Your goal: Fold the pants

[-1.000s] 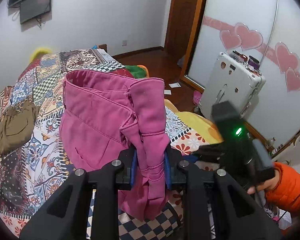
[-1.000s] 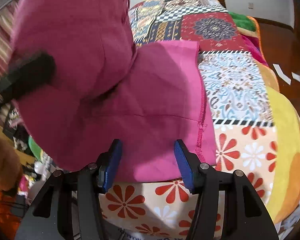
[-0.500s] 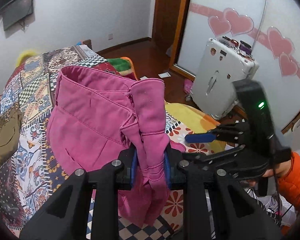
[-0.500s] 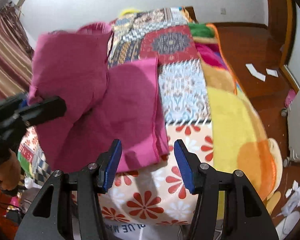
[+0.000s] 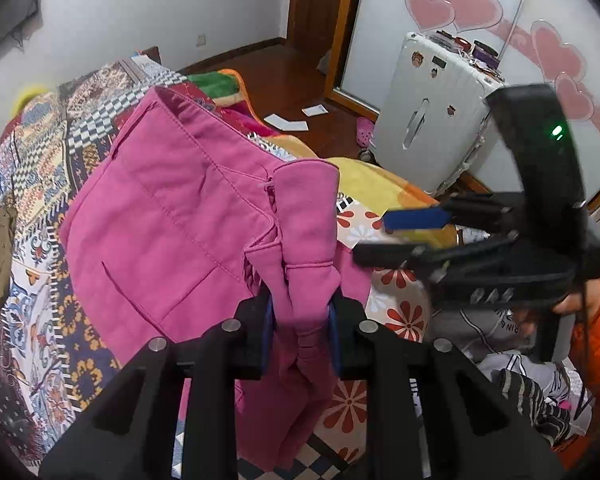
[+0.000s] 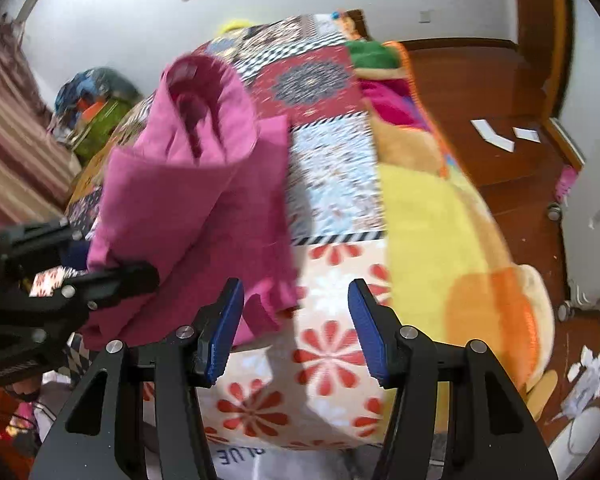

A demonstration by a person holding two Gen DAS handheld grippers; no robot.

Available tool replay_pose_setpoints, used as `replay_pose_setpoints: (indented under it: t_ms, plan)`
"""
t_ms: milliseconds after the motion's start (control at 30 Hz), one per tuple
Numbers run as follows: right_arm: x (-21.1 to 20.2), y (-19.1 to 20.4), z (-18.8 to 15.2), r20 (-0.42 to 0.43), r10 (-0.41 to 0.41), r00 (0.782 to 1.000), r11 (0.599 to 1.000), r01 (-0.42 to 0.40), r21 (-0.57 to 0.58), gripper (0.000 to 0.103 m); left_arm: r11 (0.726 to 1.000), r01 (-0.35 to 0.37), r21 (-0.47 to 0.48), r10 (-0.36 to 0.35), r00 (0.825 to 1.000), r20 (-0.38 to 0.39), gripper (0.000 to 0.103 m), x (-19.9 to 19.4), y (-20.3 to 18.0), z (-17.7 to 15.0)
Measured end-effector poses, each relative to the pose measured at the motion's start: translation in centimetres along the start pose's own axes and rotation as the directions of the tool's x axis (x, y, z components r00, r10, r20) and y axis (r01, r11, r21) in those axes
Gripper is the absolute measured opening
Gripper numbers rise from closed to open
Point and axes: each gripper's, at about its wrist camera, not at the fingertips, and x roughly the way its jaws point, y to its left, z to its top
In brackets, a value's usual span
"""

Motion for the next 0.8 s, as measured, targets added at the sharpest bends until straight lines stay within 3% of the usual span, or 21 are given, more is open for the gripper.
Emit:
replay_pose_setpoints:
  t_ms: [133, 267, 500, 567, 667, 800]
  plan:
    - [-0.7, -0.6, 0.2, 0.023, -0.021, 1.0, 1.0, 0.021, 0.016, 0.052, 1.0, 0.019, -0.01, -0.02, 0.999, -0.033, 0.026, 1.0, 0.0, 0.0]
    - [-1.2, -0.4, 0.3, 0.047, -0.025, 0.999, 1.0, 0.024, 0.019, 0.052, 0.999, 0.028, -0.021, -0.029, 0.998, -0.054, 0.039, 1.8, -0.1, 0.0]
    - [-2.1, 0.0, 0.8, 0.083, -0.027, 0.996, 1.0, 0.027, 0.002, 0.052, 0.999, 0.033, -0.043, -0.035, 0.998, -0.046, 0.055, 0.7, 0.0, 0.2]
    - [-2.3, 0.0, 0.9, 0.091, -0.027, 0.995, 1.0, 0.027, 0.001, 0.052, 0.996, 0.054, -0.071, -0.055, 0.998, -0.016, 0.068, -0.6, 0.4, 0.4]
    - [-2.7, 0.1, 1.3, 0.104, -0.025, 0.994, 1.0, 0.025, 0.002, 0.052, 0.995, 0.048, -0.088, -0.044, 0.998, 0.051, 0.071, -3.0, 1.1, 0.8]
    - [-2.9, 0.6, 1.5, 0.114, -0.001, 0.993, 1.0, 0.002, -0.005, 0.052, 0.99, -0.041, -0.134, 0.06, 0.987, 0.147, 0.078, -5.7, 4.2, 1.3]
